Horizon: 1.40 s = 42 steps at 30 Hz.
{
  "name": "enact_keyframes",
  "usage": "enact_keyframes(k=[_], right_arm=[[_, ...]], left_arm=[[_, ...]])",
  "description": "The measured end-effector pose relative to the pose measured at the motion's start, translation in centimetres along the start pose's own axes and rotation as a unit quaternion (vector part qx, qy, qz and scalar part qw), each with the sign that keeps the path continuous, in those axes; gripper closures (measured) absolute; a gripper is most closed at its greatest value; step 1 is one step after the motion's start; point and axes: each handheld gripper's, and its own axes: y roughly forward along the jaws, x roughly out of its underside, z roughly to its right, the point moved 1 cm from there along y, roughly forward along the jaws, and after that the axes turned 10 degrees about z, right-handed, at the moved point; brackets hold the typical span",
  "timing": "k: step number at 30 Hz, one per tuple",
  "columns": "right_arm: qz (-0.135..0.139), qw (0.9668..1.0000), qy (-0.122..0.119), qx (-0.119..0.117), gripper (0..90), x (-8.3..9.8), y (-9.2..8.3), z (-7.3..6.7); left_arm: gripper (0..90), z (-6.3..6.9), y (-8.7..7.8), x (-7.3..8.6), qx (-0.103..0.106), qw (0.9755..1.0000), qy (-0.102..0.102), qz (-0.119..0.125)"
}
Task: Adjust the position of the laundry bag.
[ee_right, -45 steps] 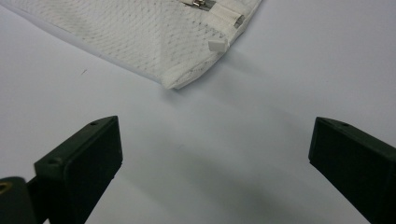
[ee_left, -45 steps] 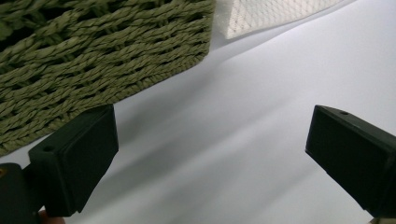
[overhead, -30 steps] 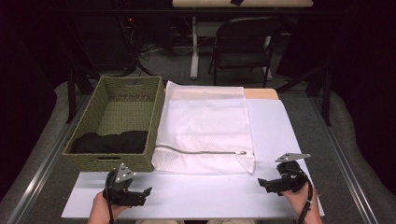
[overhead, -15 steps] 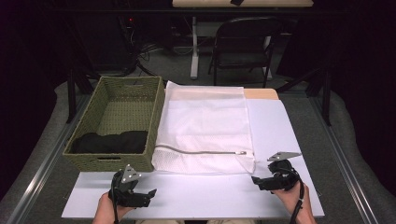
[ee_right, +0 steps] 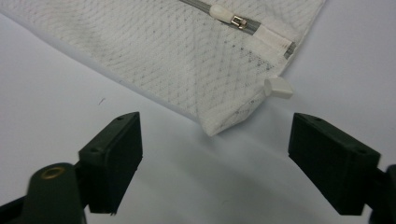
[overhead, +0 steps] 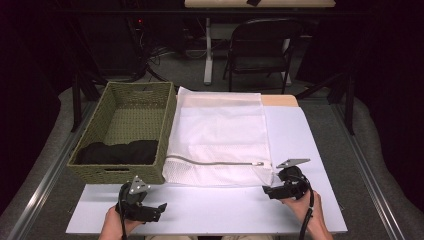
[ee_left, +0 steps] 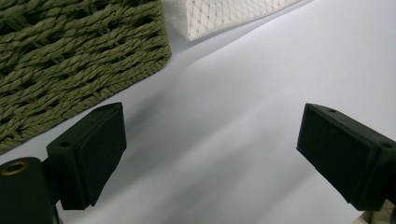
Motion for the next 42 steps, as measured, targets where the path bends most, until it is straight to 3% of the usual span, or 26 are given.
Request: enact_keyframes(k=[3,6,8,11,18,24,32,42], right_arm=[[-0.01,0.9999,-0.012,0.006,16.2,-0.8,0.7,-0.1],[-0.014,0.9998,-0.008,0.009,18.3,-1.3,1.2,0.0],[-0.022,0.9997,-0.006,0.012,23.0,-1.7,1.7,0.1],[-0.008,0.9997,0.001,0.021,32.4,-1.6,2.5,-0.1],[-0.02,0.9994,-0.007,0.028,43.9,-1.0,2.8,-0.1],[-0.023,0.9991,-0.019,0.03,60.2,-0.9,3.1,-0.1],[-0.027,0.9988,-0.027,0.031,84.4,-0.9,2.9,-0.3],[-0.038,0.9986,-0.033,0.015,86.0,-0.5,1.6,0.0]], left_arm=[[7.9,0.0,0.0,0.0,-0.004,1.0,0.001,-0.001],[7.9,-0.1,0.0,0.0,-0.006,1.0,-0.001,0.002],[7.9,-0.2,0.1,-0.1,-0.004,1.0,0.001,0.0],[8.6,-0.2,0.2,0.0,-0.003,1.0,-0.003,-0.001],[9.8,-0.4,0.2,0.0,-0.002,1.0,-0.003,-0.005],[10.2,-0.4,0.3,0.1,-0.004,0.9999,-0.01,-0.006],[11.4,-0.2,0.2,0.1,-0.005,1.0,-0.001,-0.007],[12.8,0.0,0.1,0.1,-0.002,1.0,0.002,-0.005]])
